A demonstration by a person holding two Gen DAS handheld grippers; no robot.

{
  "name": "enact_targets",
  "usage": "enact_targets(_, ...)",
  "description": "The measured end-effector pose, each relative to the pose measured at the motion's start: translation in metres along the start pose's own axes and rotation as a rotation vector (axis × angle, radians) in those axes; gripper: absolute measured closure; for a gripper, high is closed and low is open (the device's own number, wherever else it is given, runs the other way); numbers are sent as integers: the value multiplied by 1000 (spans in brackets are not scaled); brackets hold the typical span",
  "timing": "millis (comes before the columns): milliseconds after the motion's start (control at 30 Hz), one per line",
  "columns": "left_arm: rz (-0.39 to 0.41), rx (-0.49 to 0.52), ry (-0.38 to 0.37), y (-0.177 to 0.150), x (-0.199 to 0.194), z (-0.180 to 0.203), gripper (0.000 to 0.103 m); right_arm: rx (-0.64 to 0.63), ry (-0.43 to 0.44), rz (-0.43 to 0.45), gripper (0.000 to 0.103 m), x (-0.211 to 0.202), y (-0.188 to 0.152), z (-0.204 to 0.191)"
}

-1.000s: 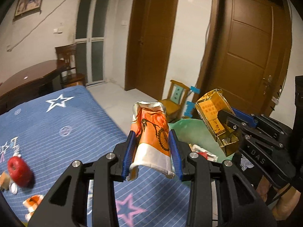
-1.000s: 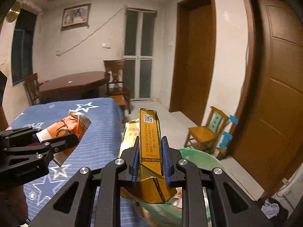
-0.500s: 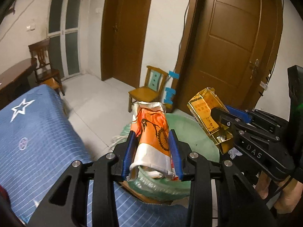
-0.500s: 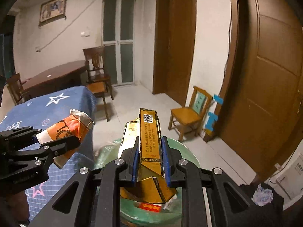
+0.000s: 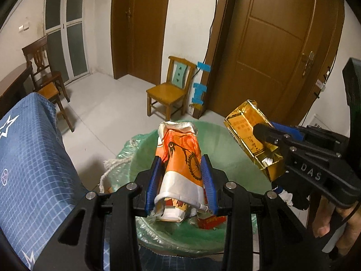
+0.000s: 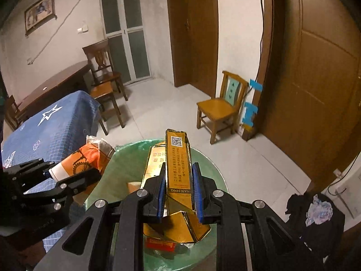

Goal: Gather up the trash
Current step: 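Carry the orange wrapper and gold box with both tools over the green bin, then open the left tool dropping the wrapper while the right tool releases the gold box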

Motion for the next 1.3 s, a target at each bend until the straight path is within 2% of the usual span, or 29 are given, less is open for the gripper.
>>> enact_targets(200, -36, -2, 17, -7, 18, 2, 68, 26, 14, -39, 81, 22, -10, 6)
enact_targets(1000, -76, -8, 33, -10, 36, 4, 67, 31, 22, -57, 80, 36, -26, -8)
enact_targets(1167, -84, -21, 41, -11, 35, -1, 52, 40, 25, -49, 72, 34, -26, -9)
enact_targets(1300, -88, -32, 51, -14, 31, -7, 50, 47, 25, -37, 70, 30, -26, -12)
Point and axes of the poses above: each gripper's, at about its wrist camera, not at the fingertips, and x roughly the way its jaws point, z to its right, y to its top, the point moved 7 cm from there along x, roughly the way its jaws point, and after that the axes turned 12 degrees about z, right-handed, at the moved point
